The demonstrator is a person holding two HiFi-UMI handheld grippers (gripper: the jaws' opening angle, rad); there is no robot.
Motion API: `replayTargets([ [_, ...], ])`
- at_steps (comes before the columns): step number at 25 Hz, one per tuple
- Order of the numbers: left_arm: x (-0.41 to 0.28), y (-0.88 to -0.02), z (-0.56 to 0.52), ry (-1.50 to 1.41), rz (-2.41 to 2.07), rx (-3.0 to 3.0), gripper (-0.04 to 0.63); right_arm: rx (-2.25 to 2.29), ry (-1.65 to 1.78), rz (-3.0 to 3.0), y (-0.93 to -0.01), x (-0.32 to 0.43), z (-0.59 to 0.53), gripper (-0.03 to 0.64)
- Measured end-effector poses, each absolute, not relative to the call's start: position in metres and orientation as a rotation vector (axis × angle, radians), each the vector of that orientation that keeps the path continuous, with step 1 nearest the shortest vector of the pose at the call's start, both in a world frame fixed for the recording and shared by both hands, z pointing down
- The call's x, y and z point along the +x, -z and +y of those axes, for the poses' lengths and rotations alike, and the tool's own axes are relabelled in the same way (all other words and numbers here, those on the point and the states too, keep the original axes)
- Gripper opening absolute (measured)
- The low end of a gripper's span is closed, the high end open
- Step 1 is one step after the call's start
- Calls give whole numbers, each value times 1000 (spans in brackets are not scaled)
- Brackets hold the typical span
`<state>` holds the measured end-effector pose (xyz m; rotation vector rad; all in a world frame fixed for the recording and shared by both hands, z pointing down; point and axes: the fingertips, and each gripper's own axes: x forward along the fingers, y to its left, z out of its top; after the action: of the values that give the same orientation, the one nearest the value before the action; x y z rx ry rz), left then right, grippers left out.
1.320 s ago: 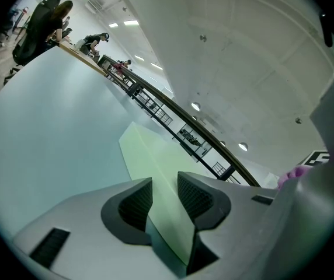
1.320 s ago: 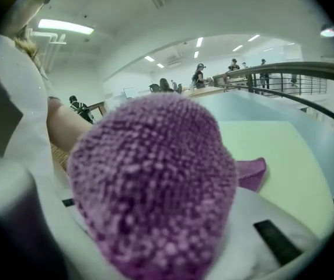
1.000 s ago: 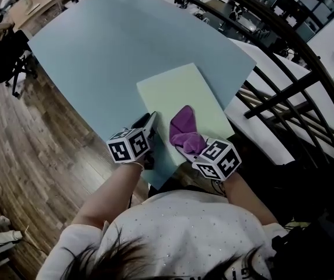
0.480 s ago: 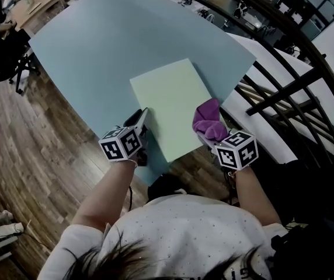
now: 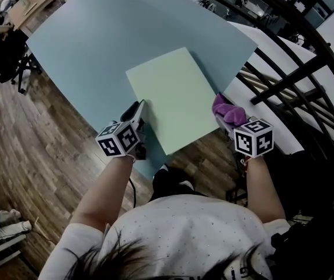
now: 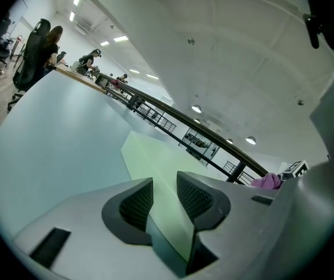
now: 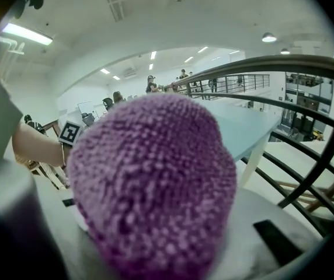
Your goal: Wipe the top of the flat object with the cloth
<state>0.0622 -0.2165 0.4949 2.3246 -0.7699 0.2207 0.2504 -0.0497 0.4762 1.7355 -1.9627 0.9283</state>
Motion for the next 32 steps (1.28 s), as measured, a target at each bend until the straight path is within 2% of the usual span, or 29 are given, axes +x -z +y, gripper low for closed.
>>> replayTargets([
  [7, 64, -495, -215, -214, -719, 2304, 127, 1813, -956, -1964, -474, 256, -48, 38],
  [10, 62, -496, -215, -212, -724, 2307, 123, 1850, -854, -1967, -458, 243, -57, 38],
  [13, 61, -495, -216, -212, -735, 2314, 123, 1740, -758, -2114, -439, 186, -74, 40],
  [17, 61, -493, -217, -211, -743, 2316, 123, 1344, -713, -2353, -438, 75, -80, 40],
  [20, 61, -492, -214, -208, -731, 2313, 123, 1127, -682, -2359, -456, 31, -67, 40],
  [24, 62, -493, -213, -211, -731, 2321, 123, 1085, -744, -2312, -477, 32, -51, 40],
  [32, 59, -491, -214, -211, -734, 2330, 123, 1278, -994, -2334, -473, 78, -33, 40],
])
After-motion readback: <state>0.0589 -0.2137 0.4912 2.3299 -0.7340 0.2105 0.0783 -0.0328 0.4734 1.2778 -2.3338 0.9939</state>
